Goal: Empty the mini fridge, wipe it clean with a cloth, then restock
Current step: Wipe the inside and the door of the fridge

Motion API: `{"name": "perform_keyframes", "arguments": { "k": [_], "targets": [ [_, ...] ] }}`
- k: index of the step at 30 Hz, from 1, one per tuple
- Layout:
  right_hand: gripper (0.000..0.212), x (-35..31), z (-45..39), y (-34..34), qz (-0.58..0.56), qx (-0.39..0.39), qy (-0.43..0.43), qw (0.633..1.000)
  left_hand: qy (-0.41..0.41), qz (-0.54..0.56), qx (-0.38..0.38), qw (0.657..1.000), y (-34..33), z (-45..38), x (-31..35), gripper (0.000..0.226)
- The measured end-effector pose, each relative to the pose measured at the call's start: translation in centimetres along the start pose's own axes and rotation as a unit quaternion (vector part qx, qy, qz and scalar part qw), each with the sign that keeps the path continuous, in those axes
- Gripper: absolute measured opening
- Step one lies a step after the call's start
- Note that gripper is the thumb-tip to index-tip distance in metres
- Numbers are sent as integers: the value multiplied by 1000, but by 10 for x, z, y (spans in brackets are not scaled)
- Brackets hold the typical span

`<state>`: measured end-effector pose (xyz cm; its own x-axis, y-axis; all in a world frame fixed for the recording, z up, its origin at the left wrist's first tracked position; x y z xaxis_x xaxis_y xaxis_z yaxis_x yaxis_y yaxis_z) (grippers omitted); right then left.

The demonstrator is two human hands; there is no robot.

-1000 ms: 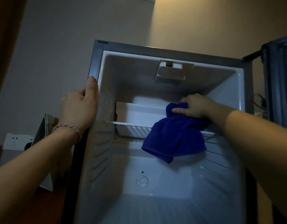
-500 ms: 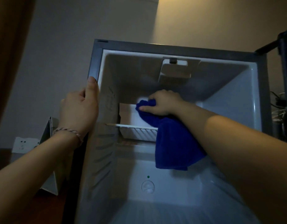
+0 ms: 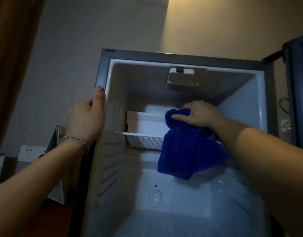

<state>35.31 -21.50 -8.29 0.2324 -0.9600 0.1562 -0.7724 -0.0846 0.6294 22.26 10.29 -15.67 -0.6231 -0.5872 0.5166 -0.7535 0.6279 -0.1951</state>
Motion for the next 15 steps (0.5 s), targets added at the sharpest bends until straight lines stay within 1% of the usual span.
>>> {"name": "perform_keyframes", "arguments": {
  "k": [2, 4, 10, 13, 15],
  "targets": [
    [84, 13, 5, 2, -7, 0, -22, 1000, 2, 6, 2, 1000, 1, 0, 1, 67],
    [86, 16, 7, 4, -11, 4, -34, 999, -1, 1, 4, 1000, 2, 1, 3, 67],
    [68, 16, 14, 6, 32, 33, -63, 997, -2, 7, 3, 1000, 2, -1, 0, 67],
    [60, 6, 18, 10, 54, 50, -59, 996, -8, 18, 9, 1000, 2, -3, -1, 66],
    [55, -2, 20, 20, 43, 65, -50, 996, -13, 28, 2, 1000, -1, -3, -1, 65]
  ]
}}
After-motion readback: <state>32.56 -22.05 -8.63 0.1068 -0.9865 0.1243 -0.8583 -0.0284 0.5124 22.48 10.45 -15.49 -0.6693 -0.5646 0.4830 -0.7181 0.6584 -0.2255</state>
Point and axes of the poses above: each hand's wrist, its own z-axis away from the middle knuckle, its own y-axis out of the back of the hand, x = y × z, the point moved 10 cm from there along -z, towards the middle knuckle, and after that the axes turned 4 degrees about x, right-handed, at the moved point
